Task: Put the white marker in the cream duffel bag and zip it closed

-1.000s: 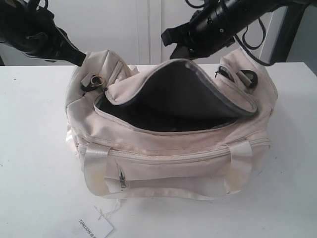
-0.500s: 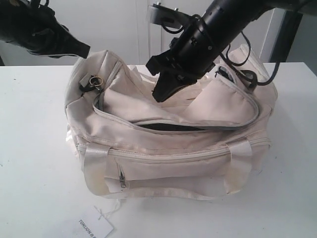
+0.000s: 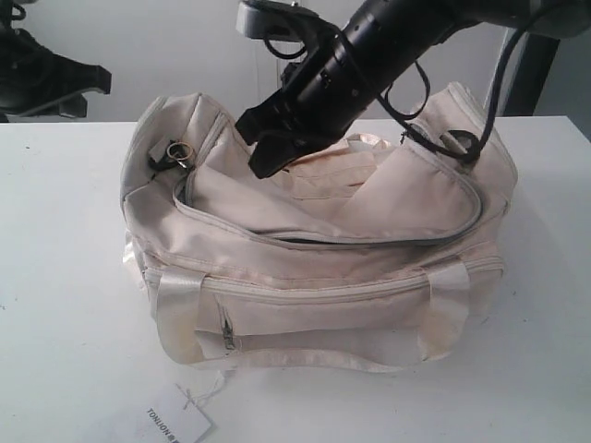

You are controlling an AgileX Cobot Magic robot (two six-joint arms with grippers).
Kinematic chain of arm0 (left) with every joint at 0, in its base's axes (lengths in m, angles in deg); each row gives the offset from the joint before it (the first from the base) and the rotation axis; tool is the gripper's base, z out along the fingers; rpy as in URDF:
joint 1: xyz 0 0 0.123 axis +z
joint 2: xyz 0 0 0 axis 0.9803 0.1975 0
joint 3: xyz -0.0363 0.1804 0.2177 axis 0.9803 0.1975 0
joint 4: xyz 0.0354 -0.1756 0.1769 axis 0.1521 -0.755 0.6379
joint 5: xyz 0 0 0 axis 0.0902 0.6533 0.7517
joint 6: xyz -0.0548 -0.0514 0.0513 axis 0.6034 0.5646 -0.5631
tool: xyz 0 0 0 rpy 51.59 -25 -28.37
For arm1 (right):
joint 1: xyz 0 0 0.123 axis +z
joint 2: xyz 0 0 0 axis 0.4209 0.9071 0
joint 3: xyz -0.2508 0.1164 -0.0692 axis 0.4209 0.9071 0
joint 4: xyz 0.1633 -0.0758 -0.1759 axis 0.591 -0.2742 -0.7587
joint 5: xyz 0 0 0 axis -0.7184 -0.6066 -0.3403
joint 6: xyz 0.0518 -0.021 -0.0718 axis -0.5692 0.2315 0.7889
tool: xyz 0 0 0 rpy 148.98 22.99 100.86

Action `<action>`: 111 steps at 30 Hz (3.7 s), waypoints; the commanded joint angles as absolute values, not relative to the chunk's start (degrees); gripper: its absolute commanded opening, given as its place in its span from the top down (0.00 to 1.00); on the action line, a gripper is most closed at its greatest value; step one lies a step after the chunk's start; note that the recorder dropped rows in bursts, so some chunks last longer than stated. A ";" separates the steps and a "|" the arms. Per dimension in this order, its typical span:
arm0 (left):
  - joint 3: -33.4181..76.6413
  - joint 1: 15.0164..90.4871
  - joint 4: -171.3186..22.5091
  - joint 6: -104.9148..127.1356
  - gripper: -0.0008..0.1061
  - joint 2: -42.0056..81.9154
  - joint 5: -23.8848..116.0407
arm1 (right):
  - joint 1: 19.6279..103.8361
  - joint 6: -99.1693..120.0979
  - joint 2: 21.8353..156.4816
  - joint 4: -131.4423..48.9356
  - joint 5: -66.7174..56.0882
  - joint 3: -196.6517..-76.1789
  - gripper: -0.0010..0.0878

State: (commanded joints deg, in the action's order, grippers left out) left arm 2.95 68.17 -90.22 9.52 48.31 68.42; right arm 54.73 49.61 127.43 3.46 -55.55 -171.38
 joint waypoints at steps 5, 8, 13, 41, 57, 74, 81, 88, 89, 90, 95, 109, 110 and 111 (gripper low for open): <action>2.95 68.17 -97.47 8.82 0.54 50.57 68.21 | 56.42 46.22 127.43 2.59 -50.39 -171.38 0.99; 2.95 68.17 -101.15 8.82 0.46 50.66 67.95 | 56.42 44.97 127.43 0.45 -50.39 -171.38 0.99; 2.95 68.17 -115.23 -3.87 0.47 50.66 68.49 | 56.42 44.85 127.43 -0.12 -50.39 -171.38 0.99; 2.95 68.17 -127.29 -10.11 0.99 52.74 69.69 | 56.42 44.82 127.43 -0.23 -48.86 -171.38 0.99; 2.95 74.66 -149.43 -24.97 0.99 52.62 84.80 | 56.42 37.03 129.17 2.85 -34.11 -171.38 0.95; 2.95 75.06 -150.21 -26.95 0.99 52.62 86.72 | 60.24 39.25 132.18 8.08 -29.59 -171.38 0.71; 2.95 75.06 -150.21 -26.99 0.99 52.62 86.81 | 60.38 41.25 132.70 6.93 -27.03 -171.38 0.71; 2.95 75.06 -150.21 -26.99 0.99 52.62 86.81 | 60.49 41.10 133.34 7.40 -27.15 -171.38 0.50; 2.95 75.06 -150.21 -26.99 0.99 52.62 86.81 | 60.49 41.10 133.34 7.40 -27.15 -171.38 0.49; 2.95 75.06 -150.21 -26.99 0.99 52.62 86.81 | 60.49 41.10 133.34 7.40 -27.15 -171.38 0.48; 2.95 75.06 -150.21 -26.99 0.99 52.62 86.81 | 60.49 41.10 133.34 7.27 -26.82 -171.38 0.51; 2.95 75.06 -150.21 -27.10 0.99 52.62 86.68 | 60.29 32.75 132.71 -4.81 -28.96 -171.38 0.99; 2.95 75.06 -150.09 -27.09 0.99 52.62 86.68 | 60.29 32.75 132.50 -4.81 -28.96 -171.38 0.99; 2.95 75.06 -149.94 -27.09 0.99 52.62 86.57 | 60.29 32.75 132.15 -4.81 -28.96 -171.38 0.99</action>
State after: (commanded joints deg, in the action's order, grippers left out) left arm 2.95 75.06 -149.94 -27.09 52.62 86.57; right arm 60.29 32.75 132.15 -4.81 -28.96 -171.38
